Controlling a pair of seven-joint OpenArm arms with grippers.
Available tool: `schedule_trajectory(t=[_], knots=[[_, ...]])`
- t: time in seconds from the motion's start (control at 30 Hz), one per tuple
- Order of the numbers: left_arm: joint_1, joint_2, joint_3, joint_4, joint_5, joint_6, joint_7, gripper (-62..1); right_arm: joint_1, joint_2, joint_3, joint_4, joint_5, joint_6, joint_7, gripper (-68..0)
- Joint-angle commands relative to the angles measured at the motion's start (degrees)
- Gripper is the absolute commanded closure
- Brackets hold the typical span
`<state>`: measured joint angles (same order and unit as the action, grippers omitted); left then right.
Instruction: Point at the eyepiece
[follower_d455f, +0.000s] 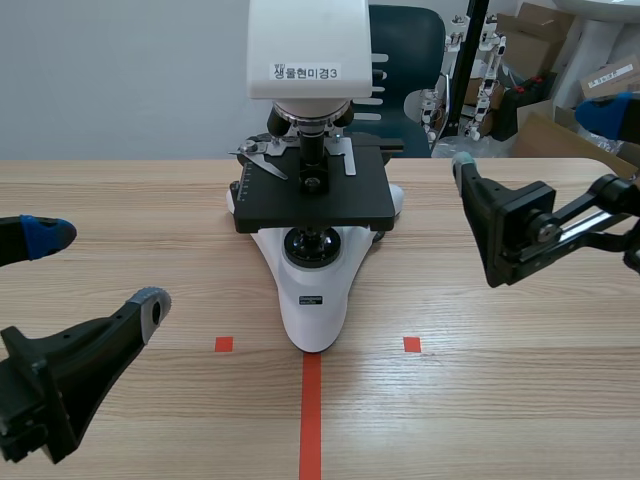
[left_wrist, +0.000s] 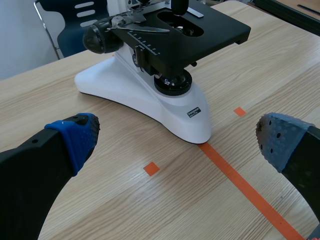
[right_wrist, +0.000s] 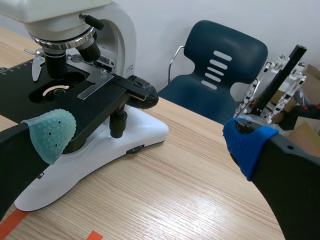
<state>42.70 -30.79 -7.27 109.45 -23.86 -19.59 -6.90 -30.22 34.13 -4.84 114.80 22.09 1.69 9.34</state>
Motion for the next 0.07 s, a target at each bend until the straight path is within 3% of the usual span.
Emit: schedule_trajectory(t=[0.0, 0.03], knots=[[-0.02, 0.26, 0.07, 0.98, -0.39, -0.07, -0.66, -62.3, 0.50, 0.63, 0.37, 0.17, 0.39, -0.42, 0.85, -67.9], [-0.02, 0.26, 0.07, 0.98, -0.39, -0.07, -0.66, -62.3, 0.50, 0.63, 0.37, 0.17, 0.39, -0.42, 0.85, -67.9]])
